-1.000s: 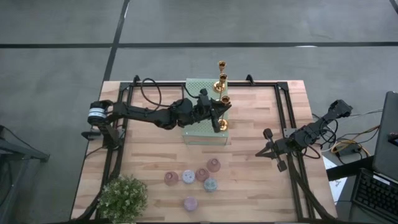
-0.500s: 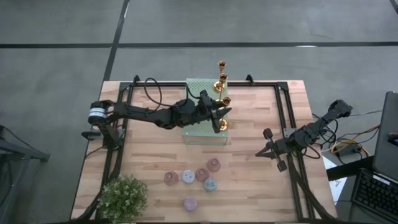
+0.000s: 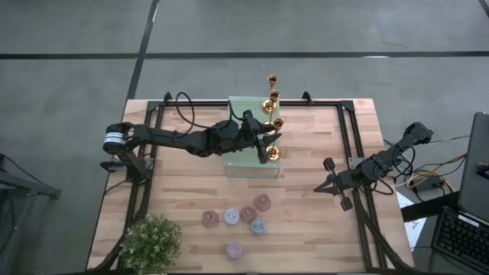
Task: Pick & Place candle stick holders
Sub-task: Put the gold candle holder on the shelf aligned with other gold candle holders
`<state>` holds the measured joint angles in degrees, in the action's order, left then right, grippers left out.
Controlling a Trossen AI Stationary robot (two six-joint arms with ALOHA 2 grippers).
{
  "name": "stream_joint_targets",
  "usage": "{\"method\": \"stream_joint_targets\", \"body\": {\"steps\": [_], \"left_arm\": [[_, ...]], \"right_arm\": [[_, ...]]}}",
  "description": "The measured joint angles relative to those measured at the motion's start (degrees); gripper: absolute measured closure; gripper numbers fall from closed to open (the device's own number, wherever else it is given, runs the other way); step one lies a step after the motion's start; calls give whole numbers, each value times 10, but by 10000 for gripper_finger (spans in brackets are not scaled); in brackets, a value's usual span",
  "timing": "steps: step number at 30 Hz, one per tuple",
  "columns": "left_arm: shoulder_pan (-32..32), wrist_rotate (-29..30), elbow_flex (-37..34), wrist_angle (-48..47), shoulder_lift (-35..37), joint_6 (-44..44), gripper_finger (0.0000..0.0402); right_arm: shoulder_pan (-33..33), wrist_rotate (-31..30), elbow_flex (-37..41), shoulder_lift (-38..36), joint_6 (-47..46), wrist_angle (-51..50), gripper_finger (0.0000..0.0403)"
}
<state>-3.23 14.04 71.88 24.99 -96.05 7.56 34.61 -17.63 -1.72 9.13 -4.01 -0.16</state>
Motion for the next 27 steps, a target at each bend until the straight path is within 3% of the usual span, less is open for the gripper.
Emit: {"method": "stream_joint_targets", "body": {"steps": [7, 17, 27], "left_arm": [[0, 0, 0, -9, 1, -15, 293], [0, -1, 0, -16, 1, -35, 382], [-2, 26, 0, -18, 6, -54, 367]], "right_arm": [[0, 0, 0, 0, 0, 0, 394], [0, 0, 0, 0, 0, 0, 394], [0, 0, 0, 0, 0, 0, 394]]}}
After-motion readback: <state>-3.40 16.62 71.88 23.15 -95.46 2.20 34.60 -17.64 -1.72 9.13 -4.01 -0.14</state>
